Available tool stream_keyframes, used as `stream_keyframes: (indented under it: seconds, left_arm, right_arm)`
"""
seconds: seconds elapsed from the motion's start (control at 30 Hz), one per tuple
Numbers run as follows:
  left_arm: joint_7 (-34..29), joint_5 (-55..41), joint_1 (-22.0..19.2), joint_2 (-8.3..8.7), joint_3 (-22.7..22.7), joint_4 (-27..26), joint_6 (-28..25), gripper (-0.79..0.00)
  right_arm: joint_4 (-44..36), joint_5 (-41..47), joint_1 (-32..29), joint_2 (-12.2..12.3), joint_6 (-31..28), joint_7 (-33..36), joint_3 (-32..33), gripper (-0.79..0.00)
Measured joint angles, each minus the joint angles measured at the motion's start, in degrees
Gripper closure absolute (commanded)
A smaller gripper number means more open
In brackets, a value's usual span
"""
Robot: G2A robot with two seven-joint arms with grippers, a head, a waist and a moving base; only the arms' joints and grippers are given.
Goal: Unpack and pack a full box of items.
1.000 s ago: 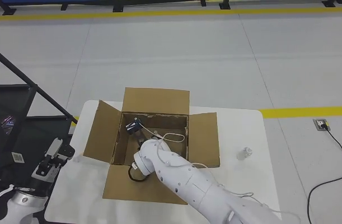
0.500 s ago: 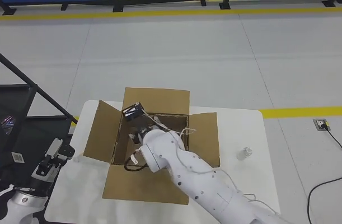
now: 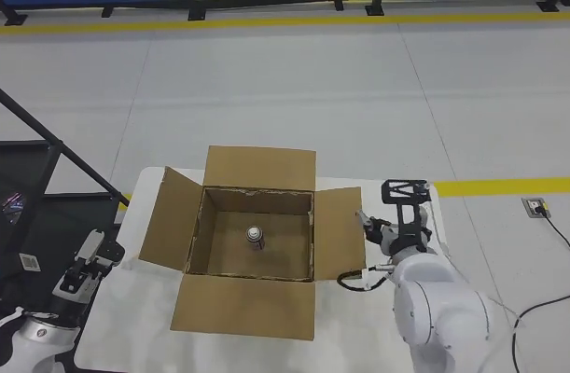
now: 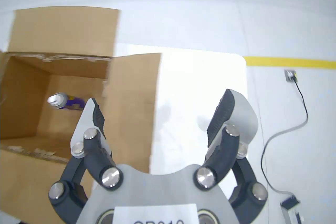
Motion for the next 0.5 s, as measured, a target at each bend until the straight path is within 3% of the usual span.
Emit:
stream_keyframes:
  seconds: [0.27, 0.5]
  left_arm:
    - [0.0, 0.0, 0.0, 0.00, 0.0, 0.0, 0.0, -0.785]
    - [0.0, 0.0, 0.0, 0.00, 0.0, 0.0, 0.0, -0.785]
  right_arm:
    - [12.3, 4.4, 1.9, 0.9, -2.8, 4.4, 12.2, -0.785]
    - [20.6, 6.6, 5.0, 1.3, -6.2, 6.9, 13.2, -0.760]
